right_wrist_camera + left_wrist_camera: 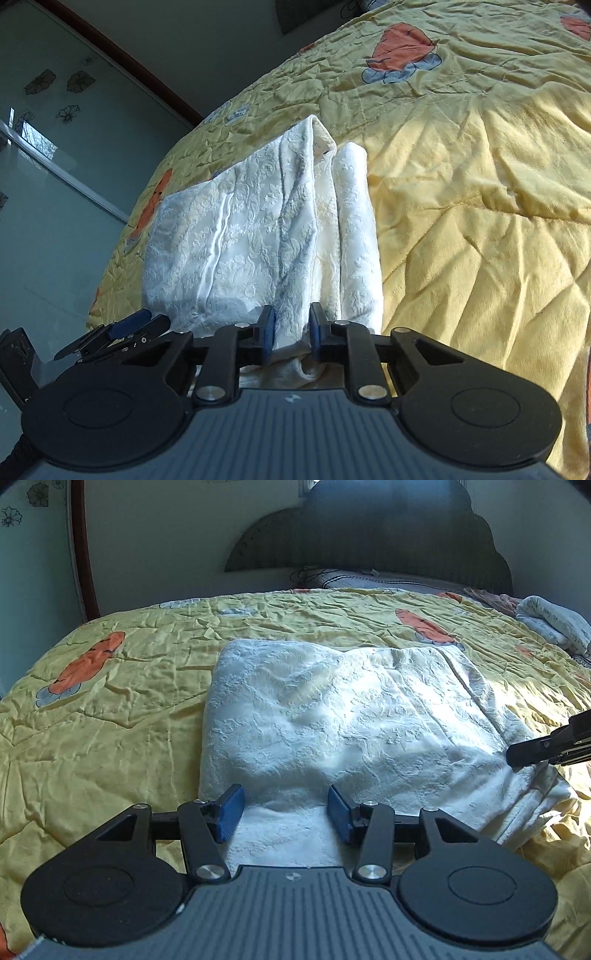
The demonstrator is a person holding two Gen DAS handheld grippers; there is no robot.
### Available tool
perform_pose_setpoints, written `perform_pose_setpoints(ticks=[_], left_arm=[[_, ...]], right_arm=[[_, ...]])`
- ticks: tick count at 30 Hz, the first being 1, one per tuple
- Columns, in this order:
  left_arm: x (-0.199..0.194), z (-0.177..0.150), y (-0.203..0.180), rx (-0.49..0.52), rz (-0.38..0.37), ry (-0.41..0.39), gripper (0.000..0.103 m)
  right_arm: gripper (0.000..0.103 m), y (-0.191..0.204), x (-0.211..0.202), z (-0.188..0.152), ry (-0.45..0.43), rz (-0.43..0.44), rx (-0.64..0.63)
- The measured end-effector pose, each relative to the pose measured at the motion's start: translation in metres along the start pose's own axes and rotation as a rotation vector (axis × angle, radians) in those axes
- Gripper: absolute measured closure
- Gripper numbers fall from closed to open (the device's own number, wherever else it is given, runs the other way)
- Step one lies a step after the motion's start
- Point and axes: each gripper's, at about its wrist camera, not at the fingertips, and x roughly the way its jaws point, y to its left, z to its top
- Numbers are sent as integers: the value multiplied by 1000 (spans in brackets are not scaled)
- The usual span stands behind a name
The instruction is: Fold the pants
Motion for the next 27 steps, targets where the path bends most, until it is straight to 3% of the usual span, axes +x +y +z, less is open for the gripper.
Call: perform_pose_setpoints(ticks=[5,8,11,14,16,19,22,27], left_arm=[[-12,-3,4,-4,8,-10,46],[-24,-6,8,-3,18,-14,45],[-34,-7,11,-4,33,-10,43],[-44,-9,17,-12,51,1,42],[-56,-14,26,-23,61,-2,41],[-84,-27,51,-32,99,-4,40],[-116,-42,96,-39,213,7,39],[-169,-39,179,-64,456,3,39]], right_arm=[[75,-2,-27,-3,-60,16,85],[74,10,-47,-15,-108,-2,45],[74,36,-61,-33,-154,-81,-62],[70,60,-62,-57,-138,-146,-152],[54,68,-57,-75,-107,-179,-195],[50,64,-61,-98,-72,-232,-216],[50,38,-89,-106,-91,-303,-167],[50,10,-154,-86,-195,-522,-135]])
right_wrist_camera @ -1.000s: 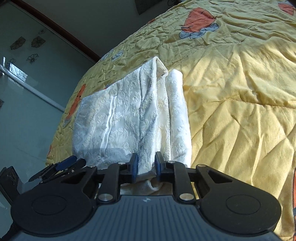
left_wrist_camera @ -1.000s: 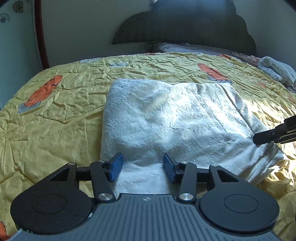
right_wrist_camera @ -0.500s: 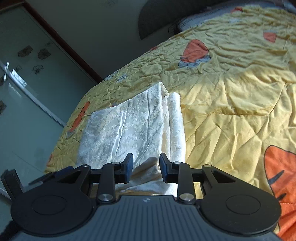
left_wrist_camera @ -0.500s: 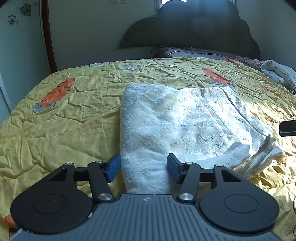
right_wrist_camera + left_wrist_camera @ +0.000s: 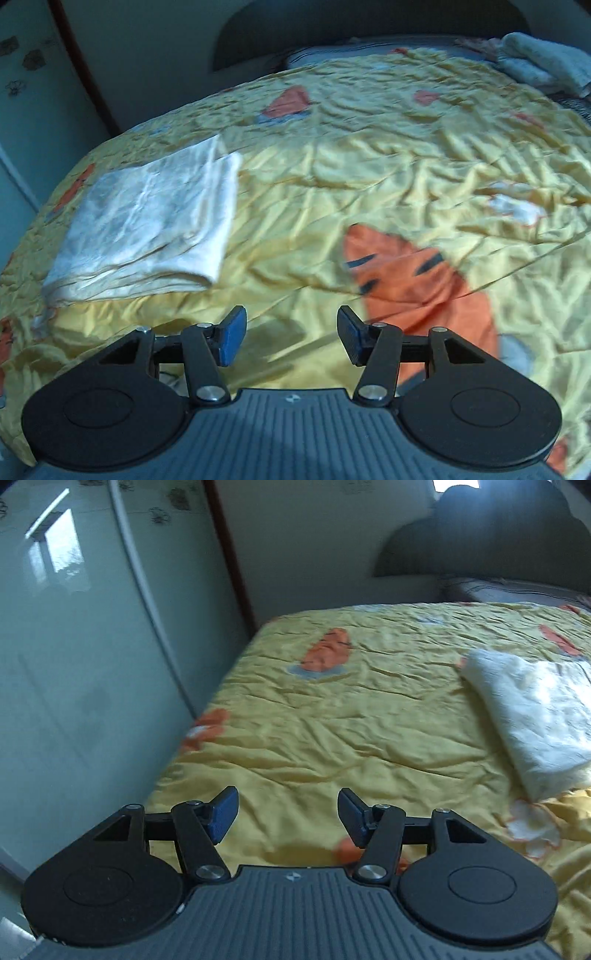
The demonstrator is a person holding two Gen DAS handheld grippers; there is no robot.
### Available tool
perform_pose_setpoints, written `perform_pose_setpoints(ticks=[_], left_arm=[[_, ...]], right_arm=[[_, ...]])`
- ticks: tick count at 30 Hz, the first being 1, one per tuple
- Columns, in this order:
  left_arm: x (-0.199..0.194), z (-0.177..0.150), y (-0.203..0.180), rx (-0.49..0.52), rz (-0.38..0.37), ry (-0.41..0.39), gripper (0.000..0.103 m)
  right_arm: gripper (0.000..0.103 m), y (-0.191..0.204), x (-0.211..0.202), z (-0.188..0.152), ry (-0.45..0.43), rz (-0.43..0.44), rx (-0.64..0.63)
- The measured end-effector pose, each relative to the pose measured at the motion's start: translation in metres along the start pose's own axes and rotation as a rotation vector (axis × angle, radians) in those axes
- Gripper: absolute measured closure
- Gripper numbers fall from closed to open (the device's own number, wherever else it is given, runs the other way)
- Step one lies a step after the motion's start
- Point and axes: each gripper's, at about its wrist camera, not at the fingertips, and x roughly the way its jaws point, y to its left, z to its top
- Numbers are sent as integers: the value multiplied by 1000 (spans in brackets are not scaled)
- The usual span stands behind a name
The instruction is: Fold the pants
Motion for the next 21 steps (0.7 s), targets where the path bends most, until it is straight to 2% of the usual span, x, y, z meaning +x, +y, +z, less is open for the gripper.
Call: perform_pose_setpoints(ticks=[2,3,4,6,7,9,12,14,17,20,21], left_arm=[[-8,11,14,1,41,-46,37],[-13,17,13,-4,40,-75,36],[-17,18,6,-11,15,-97,34],[-23,14,-26,-21,-88,-119,33],[-24,10,-48,-24,-147,-122,33],[-22,1,-96,-35,-287,-123,32],[-9,-6,-144,-132,-446,-35,32],[0,-7,-153,-203,-480,10,32],[16,0,-147,-267,-512,65,32],[49,18,-140,-314,-565,130,31],[62,23,-138,-341,-597,180,30]], right_arm=[[47,3,-14,15,-58,-30,-25],[44,11,-19,21,-89,-17,-30],[36,21,-22,26,-123,18,-32],[21,49,-18,31,-178,124,-40],[19,63,-10,32,-187,180,-45],[19,91,23,35,-122,233,-25],[19,103,67,34,-13,211,21],[19,92,76,32,1,188,73],[19,65,83,36,13,201,165],[19,45,102,46,87,297,271],[19,41,111,48,121,334,312]])
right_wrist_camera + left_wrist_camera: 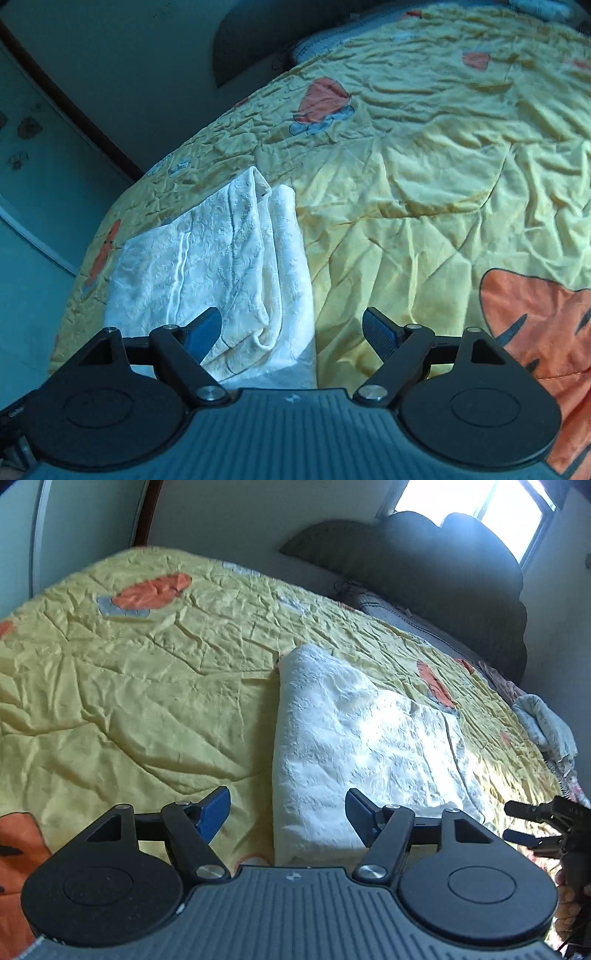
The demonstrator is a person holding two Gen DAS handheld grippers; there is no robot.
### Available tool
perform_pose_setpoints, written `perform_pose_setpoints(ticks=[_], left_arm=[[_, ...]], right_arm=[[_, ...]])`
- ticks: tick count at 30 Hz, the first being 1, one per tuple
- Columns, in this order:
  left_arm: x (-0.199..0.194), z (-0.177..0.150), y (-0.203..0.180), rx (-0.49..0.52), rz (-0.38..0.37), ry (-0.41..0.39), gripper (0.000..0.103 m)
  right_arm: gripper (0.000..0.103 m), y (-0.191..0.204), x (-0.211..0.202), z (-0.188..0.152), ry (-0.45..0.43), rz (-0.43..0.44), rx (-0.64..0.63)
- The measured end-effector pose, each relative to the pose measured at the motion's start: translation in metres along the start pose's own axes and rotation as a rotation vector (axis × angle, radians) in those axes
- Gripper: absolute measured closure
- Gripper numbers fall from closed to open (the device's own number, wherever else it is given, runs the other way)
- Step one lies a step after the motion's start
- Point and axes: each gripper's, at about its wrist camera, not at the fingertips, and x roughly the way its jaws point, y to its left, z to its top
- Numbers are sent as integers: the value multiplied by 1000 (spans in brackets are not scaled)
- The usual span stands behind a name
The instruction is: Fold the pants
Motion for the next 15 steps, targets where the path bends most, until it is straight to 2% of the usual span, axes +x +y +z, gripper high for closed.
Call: perform_pose_setpoints(ticks=[2,4,7,10,11,12,13,14,15], left_arm=[[21,8,11,-89,-46,99,31],[36,9,22,-165,-86,146,31],[39,8,25,-207,-136,141,30],[47,11,24,-228,-180,169,32],[50,14,23,-229,-187,171,37],[54,15,21,-227,-186,182,39],[57,17,19,-219,-170,186,47],[60,19,16,-198,-142,189,65],[62,20,13,-168,-117,194,68]], right_arm=[[19,-9,15,7,55,47,66],[18,-14,23,10,79,103,105],[18,-13,30,13,126,211,136],[19,-4,40,15,153,196,78],[19,-1,43,14,145,203,56],[22,2,45,14,145,199,36],[45,5,47,14,149,169,12],[61,7,48,13,160,132,-20],[66,6,48,12,159,139,-35]])
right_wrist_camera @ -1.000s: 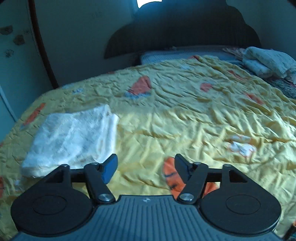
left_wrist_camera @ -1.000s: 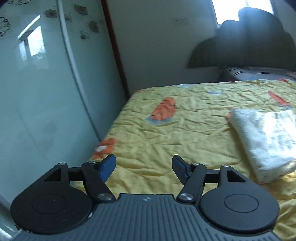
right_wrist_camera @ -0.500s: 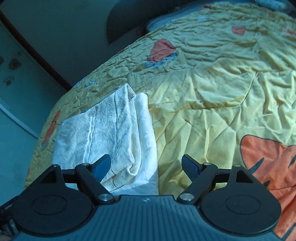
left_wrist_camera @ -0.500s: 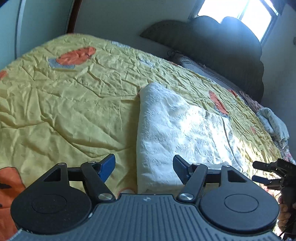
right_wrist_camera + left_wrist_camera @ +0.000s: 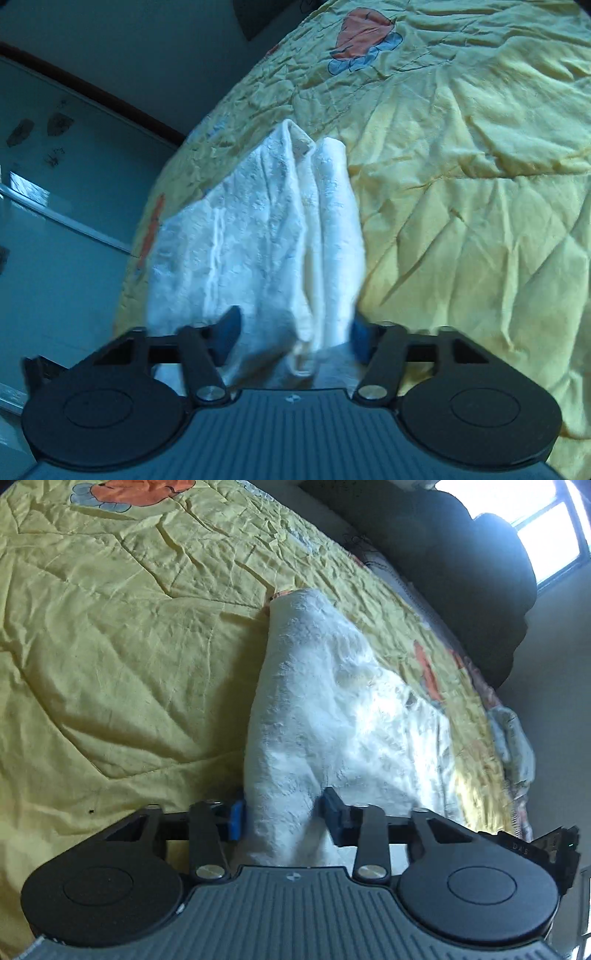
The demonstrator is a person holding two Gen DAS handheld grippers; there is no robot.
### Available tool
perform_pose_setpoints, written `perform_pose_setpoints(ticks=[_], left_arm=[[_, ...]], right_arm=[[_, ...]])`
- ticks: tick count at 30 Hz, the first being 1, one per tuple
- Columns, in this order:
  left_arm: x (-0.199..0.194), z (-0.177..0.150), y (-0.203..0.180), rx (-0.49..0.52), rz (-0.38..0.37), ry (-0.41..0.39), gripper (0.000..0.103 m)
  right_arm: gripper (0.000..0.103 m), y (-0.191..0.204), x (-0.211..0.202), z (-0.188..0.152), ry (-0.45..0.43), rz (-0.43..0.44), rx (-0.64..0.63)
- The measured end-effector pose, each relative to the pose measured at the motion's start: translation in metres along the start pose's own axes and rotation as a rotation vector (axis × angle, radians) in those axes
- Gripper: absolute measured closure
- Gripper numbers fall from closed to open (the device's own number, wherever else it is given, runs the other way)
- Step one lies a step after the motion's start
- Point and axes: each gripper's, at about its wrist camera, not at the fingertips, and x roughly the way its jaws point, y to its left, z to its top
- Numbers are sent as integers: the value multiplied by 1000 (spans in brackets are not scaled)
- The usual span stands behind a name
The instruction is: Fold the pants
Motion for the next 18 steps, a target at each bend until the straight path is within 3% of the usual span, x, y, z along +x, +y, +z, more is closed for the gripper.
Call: perform_pose_setpoints(ticks=[3,5,7,13,18], left_arm=[[-4,2,-14,90,53,-1,74],[-14,4,-25,155,90,-32,82],[-28,7,-34,206,102,-62,84],[-71,8,-15,249,190,-146,85],[-61,-4,15,236,235,-103,85]], right_arm=[[71,3,-4,-3,-5,1,-31],[74,11,-6,-4,-17,3,-49],[76,22,-4,-3,-16,33,-60],[76,63,17,-17,43,134,-130],[76,58,34,-25,65,103,-124]])
